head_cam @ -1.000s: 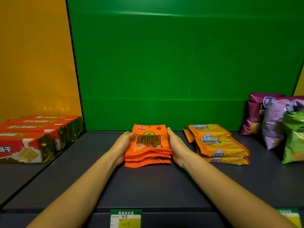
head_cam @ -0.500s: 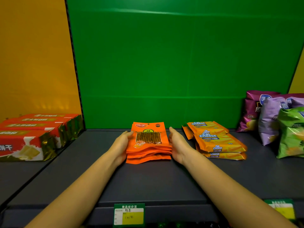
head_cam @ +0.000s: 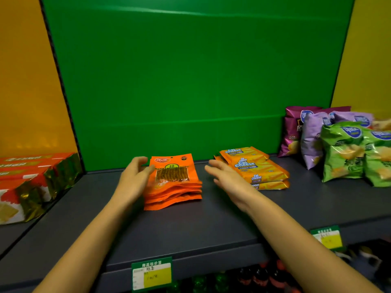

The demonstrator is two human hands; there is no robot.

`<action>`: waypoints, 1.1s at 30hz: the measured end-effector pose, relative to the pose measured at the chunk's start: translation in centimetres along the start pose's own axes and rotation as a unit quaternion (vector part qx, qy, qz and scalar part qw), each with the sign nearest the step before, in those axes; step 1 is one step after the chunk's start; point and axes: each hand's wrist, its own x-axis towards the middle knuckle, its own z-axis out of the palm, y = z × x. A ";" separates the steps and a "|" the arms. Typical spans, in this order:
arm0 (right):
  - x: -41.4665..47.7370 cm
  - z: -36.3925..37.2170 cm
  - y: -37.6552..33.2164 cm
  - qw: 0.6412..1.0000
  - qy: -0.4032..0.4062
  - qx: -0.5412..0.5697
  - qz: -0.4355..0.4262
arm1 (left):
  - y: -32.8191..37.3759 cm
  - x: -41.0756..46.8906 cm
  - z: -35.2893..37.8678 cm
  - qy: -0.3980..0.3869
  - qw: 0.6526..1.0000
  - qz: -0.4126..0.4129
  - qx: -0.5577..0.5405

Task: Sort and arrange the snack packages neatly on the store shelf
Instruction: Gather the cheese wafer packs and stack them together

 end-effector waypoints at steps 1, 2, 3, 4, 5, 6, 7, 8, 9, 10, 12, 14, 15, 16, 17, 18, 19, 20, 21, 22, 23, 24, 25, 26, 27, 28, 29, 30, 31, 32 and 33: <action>-0.9 -1.6 -0.2 0.999 0.014 -0.014 -0.026 | 0.5 -0.6 -0.2 0.001 0.998 0.050 0.038; -1.8 -3.5 -0.3 0.998 0.026 -0.023 -0.049 | 1.1 -1.0 -0.3 0.003 0.992 0.099 0.080; -2.9 -5.4 -0.3 0.996 0.039 -0.031 -0.068 | 1.7 -1.3 -0.3 0.004 0.983 0.139 0.123; -3.9 -7.5 -0.2 0.994 0.060 -0.043 -0.084 | 2.5 -1.8 -0.2 0.005 0.972 0.171 0.160; -5.1 -9.6 -0.1 0.990 0.084 -0.056 -0.099 | 3.4 -2.4 0.0 0.005 0.962 0.196 0.192; -6.4 -11.7 0.1 0.985 0.109 -0.072 -0.110 | 4.4 -3.1 0.5 0.007 0.952 0.217 0.216; -7.8 -13.8 0.3 0.980 0.132 -0.090 -0.115 | 5.5 -3.8 1.2 0.009 0.944 0.233 0.233; -9.2 -15.9 0.5 0.975 0.157 -0.111 -0.116 | 6.4 -4.5 2.2 0.010 0.937 0.251 0.245; -10.5 -17.9 0.8 0.968 0.182 -0.131 -0.116 | 7.4 -5.1 3.3 0.007 0.929 0.269 0.254; -11.9 -19.9 1.1 0.960 0.205 -0.153 -0.114 | 8.2 -5.8 4.6 0.002 0.922 0.285 0.261; -14.8 -23.4 1.9 0.944 0.243 -0.200 -0.096 | 9.6 -6.9 7.6 -0.013 0.909 0.320 0.268; -17.5 -26.8 2.7 0.922 0.287 -0.248 -0.082 | 10.9 -8.2 11.0 -0.022 0.900 0.342 0.271; -18.9 -28.3 3.1 0.910 0.306 -0.270 -0.073 | 11.4 -8.9 12.7 -0.023 0.897 0.347 0.271; -20.2 -29.8 3.4 0.901 0.319 -0.287 -0.063 | 12.1 -9.6 14.5 -0.024 0.897 0.351 0.269; -21.4 -31.3 3.7 0.895 0.327 -0.299 -0.055 | 12.7 -10.4 16.2 -0.023 0.896 0.354 0.268; -22.5 -32.9 4.1 0.888 0.334 -0.311 -0.048 | 13.2 -11.1 18.0 -0.021 0.894 0.360 0.265; -23.5 -34.5 4.5 0.882 0.339 -0.326 -0.040 | 13.7 -11.9 19.7 -0.023 0.892 0.366 0.263; -24.5 -36.2 5.0 0.875 0.341 -0.341 -0.030 | 14.1 -12.7 21.4 -0.030 0.891 0.372 0.260; -25.3 -37.7 5.5 0.871 0.341 -0.352 -0.022 | 14.4 -13.5 23.0 -0.036 0.890 0.375 0.257; -26.1 -39.3 6.0 0.869 0.343 -0.358 -0.014 | 14.6 -14.3 24.7 -0.043 0.890 0.374 0.255; -26.9 -40.9 6.5 0.866 0.344 -0.362 -0.010 | 14.9 -15.2 26.3 -0.049 0.892 0.370 0.255; -27.5 -42.4 7.1 0.863 0.345 -0.368 -0.008 | 15.1 -16.1 27.8 -0.052 0.893 0.368 0.254; -28.1 -44.0 7.8 0.861 0.343 -0.376 -0.005 | 15.3 -17.0 29.3 -0.055 0.894 0.365 0.253; -28.5 -45.5 8.5 0.859 0.340 -0.383 -0.003 | 15.6 -17.8 30.8 -0.056 0.896 0.363 0.250; -28.9 -47.1 9.2 0.857 0.338 -0.388 0.002 | 15.8 -18.5 32.2 -0.059 0.899 0.358 0.246; -29.2 -48.6 9.7 0.856 0.337 -0.391 0.006 | 16.2 -19.1 33.5 -0.061 0.902 0.354 0.242; -29.4 -50.0 10.2 0.855 0.337 -0.394 0.009 | 16.6 -19.7 34.8 -0.063 0.902 0.353 0.239; -29.4 -51.4 10.5 0.854 0.336 -0.396 0.013 | 17.2 -20.2 36.1 -0.066 0.903 0.355 0.234; -29.4 -52.7 10.8 0.854 0.334 -0.398 0.016 | 17.9 -20.6 37.3 -0.069 0.903 0.358 0.227; -29.2 -53.9 10.9 0.854 0.330 -0.401 0.021 | 18.6 -20.9 38.4 -0.071 0.904 0.360 0.219; -28.9 -55.1 11.0 0.854 0.328 -0.404 0.025 | 19.4 -21.2 39.6 -0.069 0.905 0.361 0.213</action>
